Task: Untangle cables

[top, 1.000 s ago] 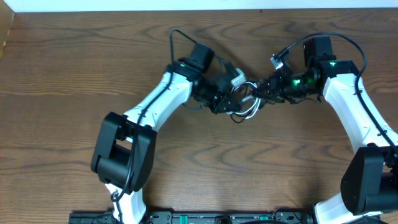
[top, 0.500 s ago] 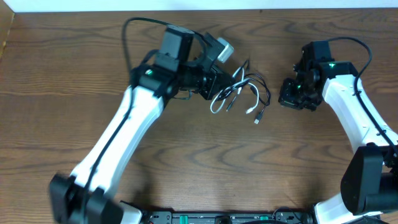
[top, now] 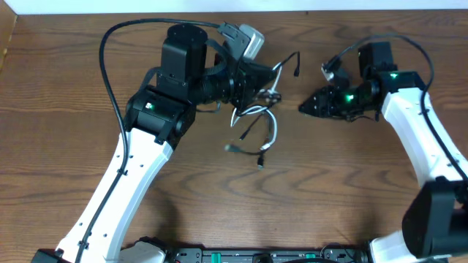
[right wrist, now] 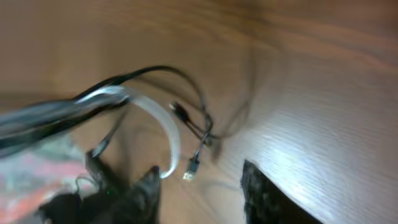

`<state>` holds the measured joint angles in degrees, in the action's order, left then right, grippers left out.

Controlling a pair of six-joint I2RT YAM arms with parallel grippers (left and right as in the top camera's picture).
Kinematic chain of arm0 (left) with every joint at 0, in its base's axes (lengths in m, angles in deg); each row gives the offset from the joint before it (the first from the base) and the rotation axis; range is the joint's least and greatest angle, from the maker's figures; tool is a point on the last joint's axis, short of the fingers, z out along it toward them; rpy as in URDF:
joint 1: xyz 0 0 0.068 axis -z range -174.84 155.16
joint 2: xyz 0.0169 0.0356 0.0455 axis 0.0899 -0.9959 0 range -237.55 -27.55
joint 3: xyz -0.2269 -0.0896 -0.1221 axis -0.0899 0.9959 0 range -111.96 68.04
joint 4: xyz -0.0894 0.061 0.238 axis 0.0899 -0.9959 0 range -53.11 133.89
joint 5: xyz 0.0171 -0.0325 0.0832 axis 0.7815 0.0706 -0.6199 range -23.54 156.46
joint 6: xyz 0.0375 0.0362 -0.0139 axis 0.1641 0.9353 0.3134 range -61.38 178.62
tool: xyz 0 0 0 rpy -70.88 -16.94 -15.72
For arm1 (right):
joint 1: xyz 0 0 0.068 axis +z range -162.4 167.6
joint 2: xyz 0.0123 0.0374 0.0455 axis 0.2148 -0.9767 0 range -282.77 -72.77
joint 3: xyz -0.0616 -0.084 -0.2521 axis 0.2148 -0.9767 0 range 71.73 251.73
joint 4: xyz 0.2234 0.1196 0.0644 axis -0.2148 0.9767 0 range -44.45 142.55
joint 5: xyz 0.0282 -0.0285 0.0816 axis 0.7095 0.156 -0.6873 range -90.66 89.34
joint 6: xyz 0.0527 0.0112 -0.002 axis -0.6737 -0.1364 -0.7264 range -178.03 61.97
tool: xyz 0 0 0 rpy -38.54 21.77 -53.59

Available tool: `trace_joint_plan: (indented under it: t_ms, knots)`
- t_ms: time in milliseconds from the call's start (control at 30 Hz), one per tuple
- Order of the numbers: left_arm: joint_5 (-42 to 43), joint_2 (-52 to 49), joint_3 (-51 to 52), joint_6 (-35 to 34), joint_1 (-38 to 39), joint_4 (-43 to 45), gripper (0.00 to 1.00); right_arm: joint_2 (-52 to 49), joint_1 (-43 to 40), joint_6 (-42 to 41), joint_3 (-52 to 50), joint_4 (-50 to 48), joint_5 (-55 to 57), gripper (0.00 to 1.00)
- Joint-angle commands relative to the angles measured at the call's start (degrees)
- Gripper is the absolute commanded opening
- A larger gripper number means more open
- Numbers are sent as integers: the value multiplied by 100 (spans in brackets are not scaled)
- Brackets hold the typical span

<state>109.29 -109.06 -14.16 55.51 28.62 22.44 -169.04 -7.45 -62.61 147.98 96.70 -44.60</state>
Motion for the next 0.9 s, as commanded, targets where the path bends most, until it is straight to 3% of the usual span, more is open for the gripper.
trace_joint_plan:
  t_ms: [0, 133, 300, 533, 700, 867]
  knots:
    - [-48, 170, -55, -813, 0, 369, 8, 400, 39, 763, 238, -114, -1091, 47]
    - [-46, 170, -55, -1305, 0, 531, 7, 455, 42, 1078, 238, -367, -1604, 54]
    - [-48, 168, -55, -1609, 0, 520, 8, 442, 118, 763, 238, -861, -2028, 58]
    - [-50, 129, -52, -1613, 2, 415, 8, 442, 437, -1106, 238, -1703, -1541, 61]
    - [-50, 28, -52, -1635, 2, 376, 7, 433, 990, -2651, 236, -1843, -258, 62]
    - [-310, 7, -52, -1718, 2, 378, 8, 398, 1582, -3615, 227, -1808, 1056, 61]
